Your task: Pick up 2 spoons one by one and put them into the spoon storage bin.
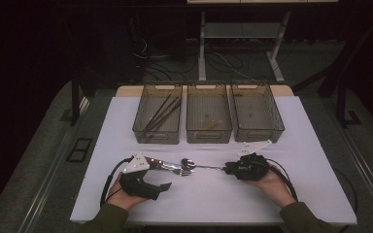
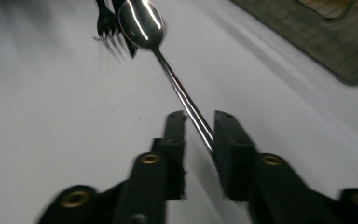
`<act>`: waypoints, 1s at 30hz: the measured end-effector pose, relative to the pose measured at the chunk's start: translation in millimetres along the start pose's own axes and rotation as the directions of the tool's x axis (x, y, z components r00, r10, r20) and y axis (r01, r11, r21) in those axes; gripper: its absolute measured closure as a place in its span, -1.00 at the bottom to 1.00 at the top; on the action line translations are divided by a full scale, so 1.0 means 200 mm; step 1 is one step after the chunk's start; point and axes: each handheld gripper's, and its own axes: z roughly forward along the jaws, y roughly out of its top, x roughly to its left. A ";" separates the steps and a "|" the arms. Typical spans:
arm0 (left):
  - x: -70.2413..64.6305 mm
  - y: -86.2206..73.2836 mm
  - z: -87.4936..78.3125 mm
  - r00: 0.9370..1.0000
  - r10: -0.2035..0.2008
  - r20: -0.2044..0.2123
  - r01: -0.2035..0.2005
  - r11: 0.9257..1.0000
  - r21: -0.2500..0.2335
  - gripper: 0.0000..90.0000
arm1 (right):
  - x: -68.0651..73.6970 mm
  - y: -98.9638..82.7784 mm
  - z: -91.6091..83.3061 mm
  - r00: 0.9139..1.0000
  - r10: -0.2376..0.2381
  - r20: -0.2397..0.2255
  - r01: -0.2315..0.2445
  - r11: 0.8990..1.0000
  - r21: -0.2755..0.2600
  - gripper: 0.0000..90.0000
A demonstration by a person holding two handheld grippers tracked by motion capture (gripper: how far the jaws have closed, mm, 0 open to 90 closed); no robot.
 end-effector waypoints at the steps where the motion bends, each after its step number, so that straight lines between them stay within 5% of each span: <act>1: 0.01 0.01 0.01 1.000 0.004 -0.001 -0.004 1.000 0.005 -0.73 | 0.00 0.00 -0.01 1.000 0.010 -0.002 -0.010 1.000 -0.010 0.25; 5: 0.04 0.05 0.04 1.000 -0.009 0.009 0.008 1.000 0.015 -0.69 | -0.02 -0.03 -0.04 0.999 0.016 0.029 -0.014 0.999 -0.048 -0.16; 12: 0.08 0.14 0.12 0.999 -0.019 0.027 0.018 0.999 0.031 -0.59 | -0.03 -0.11 -0.10 0.997 0.054 0.059 -0.048 0.995 -0.089 -0.59; 18: 0.11 0.24 0.22 0.999 -0.004 0.038 0.002 0.999 0.054 -0.49 | -0.02 -0.18 -0.17 0.994 0.065 0.092 -0.052 0.988 -0.143 -0.68; 30: 0.16 0.36 0.39 0.998 0.017 0.064 -0.023 0.996 0.088 -0.35 | -0.01 -0.33 -0.31 0.984 0.085 0.158 -0.061 0.987 -0.150 -0.68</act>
